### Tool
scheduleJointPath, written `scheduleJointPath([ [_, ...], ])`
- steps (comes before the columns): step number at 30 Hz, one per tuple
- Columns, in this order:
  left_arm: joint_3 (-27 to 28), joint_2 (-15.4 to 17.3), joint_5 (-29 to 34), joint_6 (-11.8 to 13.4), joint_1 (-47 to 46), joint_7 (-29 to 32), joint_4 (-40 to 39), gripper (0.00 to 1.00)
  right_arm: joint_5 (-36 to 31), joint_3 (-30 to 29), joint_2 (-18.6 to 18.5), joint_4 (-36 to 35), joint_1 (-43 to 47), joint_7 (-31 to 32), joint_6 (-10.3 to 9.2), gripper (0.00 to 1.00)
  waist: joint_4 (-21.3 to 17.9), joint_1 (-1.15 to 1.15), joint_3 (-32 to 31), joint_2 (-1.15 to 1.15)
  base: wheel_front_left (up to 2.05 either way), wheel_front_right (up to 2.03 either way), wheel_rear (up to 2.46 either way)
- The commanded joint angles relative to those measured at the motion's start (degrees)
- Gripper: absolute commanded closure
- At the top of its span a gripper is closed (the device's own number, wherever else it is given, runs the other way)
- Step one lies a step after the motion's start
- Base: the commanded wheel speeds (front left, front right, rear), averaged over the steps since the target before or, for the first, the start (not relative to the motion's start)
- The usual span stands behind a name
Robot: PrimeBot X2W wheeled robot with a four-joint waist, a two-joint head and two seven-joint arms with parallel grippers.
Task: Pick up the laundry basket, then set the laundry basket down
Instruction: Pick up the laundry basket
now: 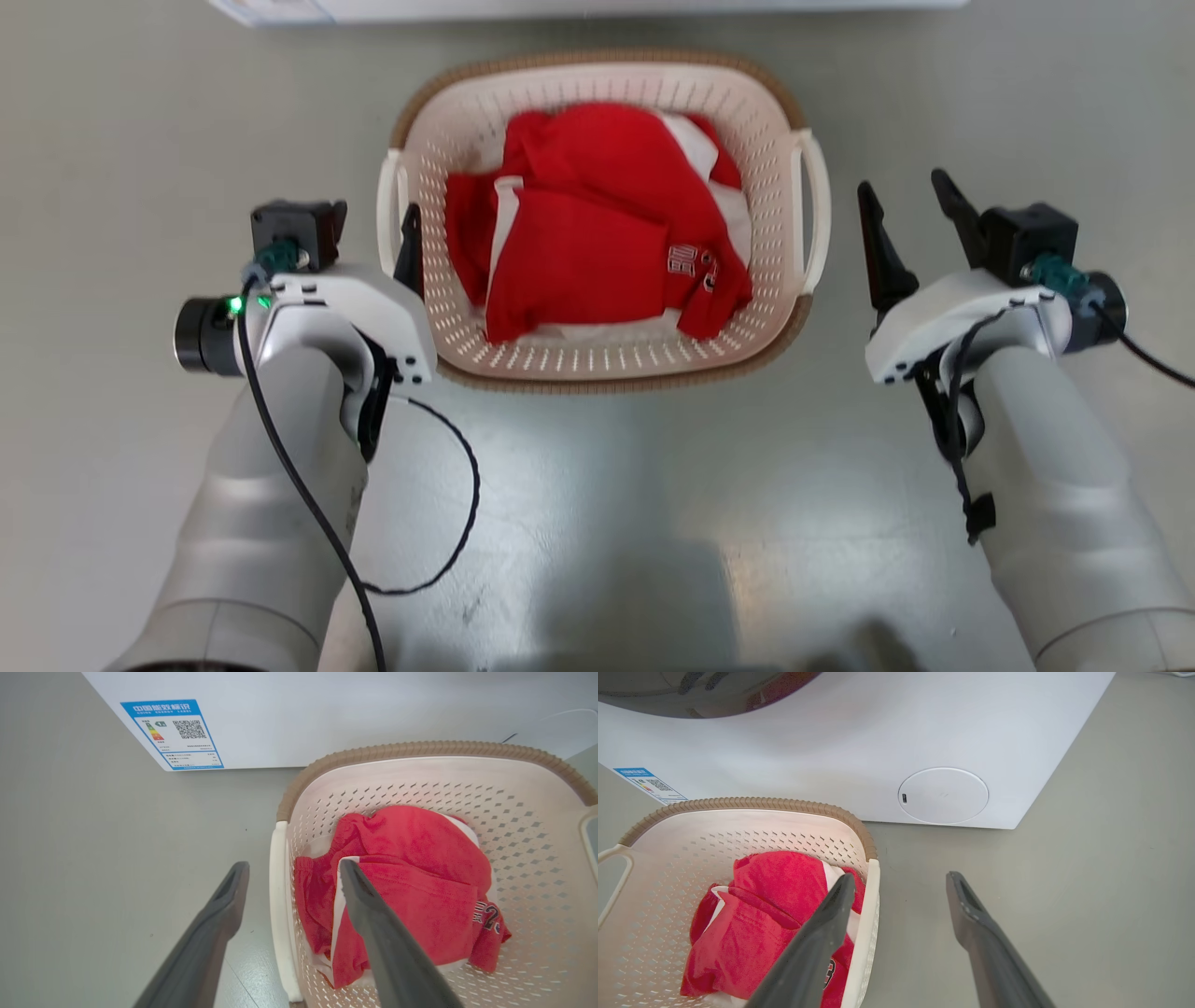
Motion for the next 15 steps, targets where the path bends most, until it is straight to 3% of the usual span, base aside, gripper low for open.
scheduleJointPath([
  [1,1.2,1.7,-0.3,0.5,-0.5,-0.3,0.0,0.0,0.3,1.2,0.5,-0.4,-0.1,-0.7,0.35,0.0,0.0,0.0,2.8,0.0,0.0,0.0,0.0],
  [15,1.0,2.2,-0.6,1.3,-4.9,-0.3,1.1,0.0,1.7,2.3,0.5,-0.6,-3.0,-0.7,0.35,0.0,0.8,0.0,8.4,0.0,0.0,0.0,0.0],
])
